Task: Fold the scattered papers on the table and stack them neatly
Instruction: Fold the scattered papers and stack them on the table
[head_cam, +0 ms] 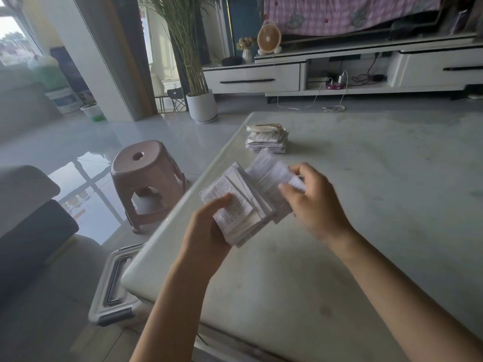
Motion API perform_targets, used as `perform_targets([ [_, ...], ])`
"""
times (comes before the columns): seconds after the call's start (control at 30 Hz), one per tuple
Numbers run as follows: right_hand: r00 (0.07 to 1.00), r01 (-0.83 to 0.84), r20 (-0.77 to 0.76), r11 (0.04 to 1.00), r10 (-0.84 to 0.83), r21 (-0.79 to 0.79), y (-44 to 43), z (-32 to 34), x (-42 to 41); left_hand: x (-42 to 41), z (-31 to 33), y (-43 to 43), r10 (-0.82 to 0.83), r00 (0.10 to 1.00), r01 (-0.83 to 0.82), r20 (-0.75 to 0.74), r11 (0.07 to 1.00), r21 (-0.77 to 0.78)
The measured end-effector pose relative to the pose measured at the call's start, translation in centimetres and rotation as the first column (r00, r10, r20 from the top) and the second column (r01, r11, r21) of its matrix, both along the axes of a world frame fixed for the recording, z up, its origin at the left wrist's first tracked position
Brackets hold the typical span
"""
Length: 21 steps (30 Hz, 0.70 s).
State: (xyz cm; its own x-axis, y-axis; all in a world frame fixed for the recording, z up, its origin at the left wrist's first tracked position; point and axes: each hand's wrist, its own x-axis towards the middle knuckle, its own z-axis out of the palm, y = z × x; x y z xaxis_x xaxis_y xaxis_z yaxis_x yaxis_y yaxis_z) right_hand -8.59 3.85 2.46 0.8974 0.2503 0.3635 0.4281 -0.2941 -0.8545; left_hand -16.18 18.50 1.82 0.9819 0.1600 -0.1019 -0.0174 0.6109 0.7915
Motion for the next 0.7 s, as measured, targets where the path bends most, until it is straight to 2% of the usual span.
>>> perform_targets([
  [0.1, 0.921, -0.191, -0.308, 0.966, 0.237, 0.173, 1.3, -0.5, -0.9, 0.2, -0.5, -0.4, -0.036, 0.999, 0.036, -0.006, 0.995, 0.092],
  [0.17, 0.873, -0.219, -0.389, 0.948, 0.296, 0.229, 1.7, -0.6, -1.4, 0.7, -0.9, -0.3, -0.006, 0.999, 0.01, -0.037, 0.993, 0.114],
  [0.2, 0.874, -0.218, -0.391, 0.953, 0.287, 0.212, 1.6, -0.6, -1.4, 1.0, -1.2, -0.3, 0.054, 0.998, -0.047, -0.04, 0.987, 0.152],
  [0.27, 0.93, -0.197, -0.299, 0.977, 0.214, 0.086, 1.3, -0.8, -1.0, 1.7, -1.9, -0.4, 0.21, 0.978, -0.203, 0.002, 0.945, 0.258],
  [0.33, 0.953, -0.186, -0.228, 0.98, 0.199, 0.078, 1.2, -1.0, -0.6, 2.2, -2.2, -1.0, 0.284, 0.955, -0.296, 0.087, 0.88, 0.371],
  [0.43, 0.942, -0.244, -0.216, 0.966, 0.256, 0.079, 1.4, -2.1, -0.4, 2.8, -2.6, -2.3, 0.302, 0.939, -0.344, 0.166, 0.799, 0.493],
  [0.6, 0.946, -0.303, -0.159, 0.947, 0.284, -0.111, 1.5, -4.5, -0.3, 3.1, -3.8, -2.9, 0.319, 0.934, -0.352, 0.16, 0.753, 0.556],
  [0.7, 0.951, -0.262, -0.19, 0.963, 0.246, -0.066, 1.5, -4.1, 0.2, 3.1, -3.9, -2.7, 0.324, 0.932, -0.358, 0.165, 0.742, 0.567],
])
